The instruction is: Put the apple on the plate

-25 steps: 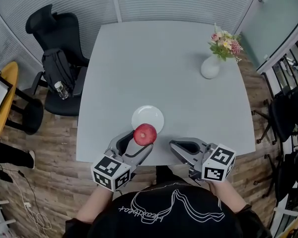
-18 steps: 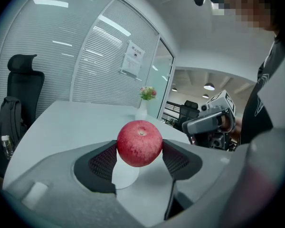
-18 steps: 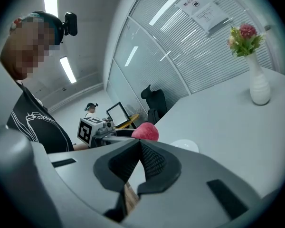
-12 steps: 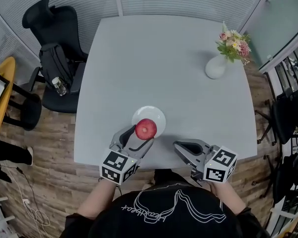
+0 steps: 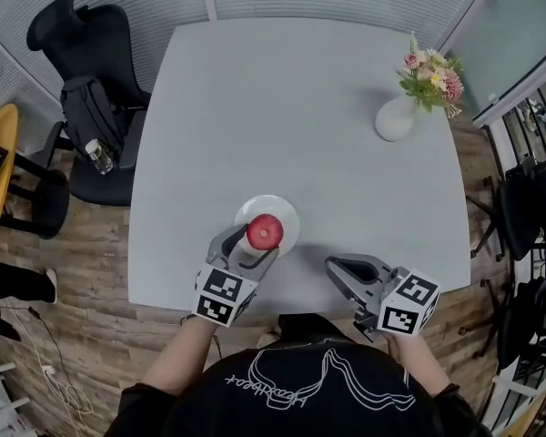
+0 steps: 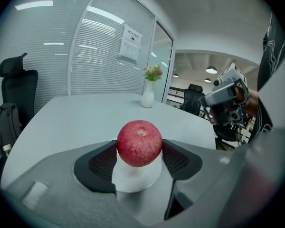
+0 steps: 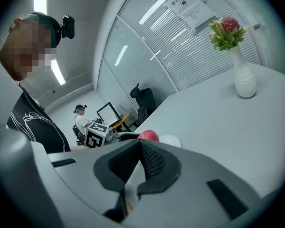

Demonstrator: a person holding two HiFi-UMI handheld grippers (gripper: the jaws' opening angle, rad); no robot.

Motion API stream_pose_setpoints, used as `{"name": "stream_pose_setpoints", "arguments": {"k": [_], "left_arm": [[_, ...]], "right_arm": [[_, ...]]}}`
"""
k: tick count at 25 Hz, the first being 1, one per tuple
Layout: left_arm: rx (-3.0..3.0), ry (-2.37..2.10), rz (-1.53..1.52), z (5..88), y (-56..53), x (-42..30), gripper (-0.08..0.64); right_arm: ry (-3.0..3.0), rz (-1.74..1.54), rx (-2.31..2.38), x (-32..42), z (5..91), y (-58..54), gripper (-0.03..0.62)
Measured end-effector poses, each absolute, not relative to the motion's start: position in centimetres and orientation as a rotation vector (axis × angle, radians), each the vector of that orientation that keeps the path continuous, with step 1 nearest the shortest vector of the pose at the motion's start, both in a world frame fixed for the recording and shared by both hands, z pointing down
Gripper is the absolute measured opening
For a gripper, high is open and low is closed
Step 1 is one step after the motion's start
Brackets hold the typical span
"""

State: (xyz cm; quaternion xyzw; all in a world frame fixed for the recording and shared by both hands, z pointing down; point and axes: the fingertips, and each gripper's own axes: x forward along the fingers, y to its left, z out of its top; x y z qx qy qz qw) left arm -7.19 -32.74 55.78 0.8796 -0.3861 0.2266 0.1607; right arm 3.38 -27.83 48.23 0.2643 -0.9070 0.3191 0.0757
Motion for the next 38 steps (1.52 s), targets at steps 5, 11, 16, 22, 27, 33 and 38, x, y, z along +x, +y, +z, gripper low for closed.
{"name": "stream_pose_setpoints", "arguments": {"k": [5, 11, 16, 22, 27, 33, 38], "left_arm": [[2.481, -1.090, 0.677, 57.8, -33.4, -7.0, 0.308], [2.466, -1.090, 0.715, 59.1, -33.8, -6.9, 0.307], [2.458, -1.087, 0.707, 59.5, -34.1, -6.8, 0.308], [2.475, -1.065, 0.739, 60.1, -33.9, -6.8, 0.308], [2.473, -1.064, 0.775, 60.7, -33.9, -6.7, 0.308], [2.473, -1.074, 0.772, 60.8, -34.1, -6.6, 0.308], [2.471, -1.086, 0.758, 60.8, -34.4, -6.8, 0.308]], "right_arm": [[-2.705, 0.980, 0.803, 4.0, 49.0, -28.1, 0.009], [-2.698, 0.990, 0.822, 4.6, 49.2, -28.5, 0.009], [-2.696, 1.003, 0.825, 4.8, 49.4, -28.6, 0.009], [-2.685, 1.016, 0.826, 4.9, 49.6, -28.3, 0.009], [-2.675, 1.018, 0.824, 5.0, 49.8, -28.3, 0.009], [-2.681, 1.020, 0.805, 5.0, 49.6, -28.2, 0.009], [-2.678, 1.037, 0.806, 5.1, 49.8, -28.0, 0.009]]}}
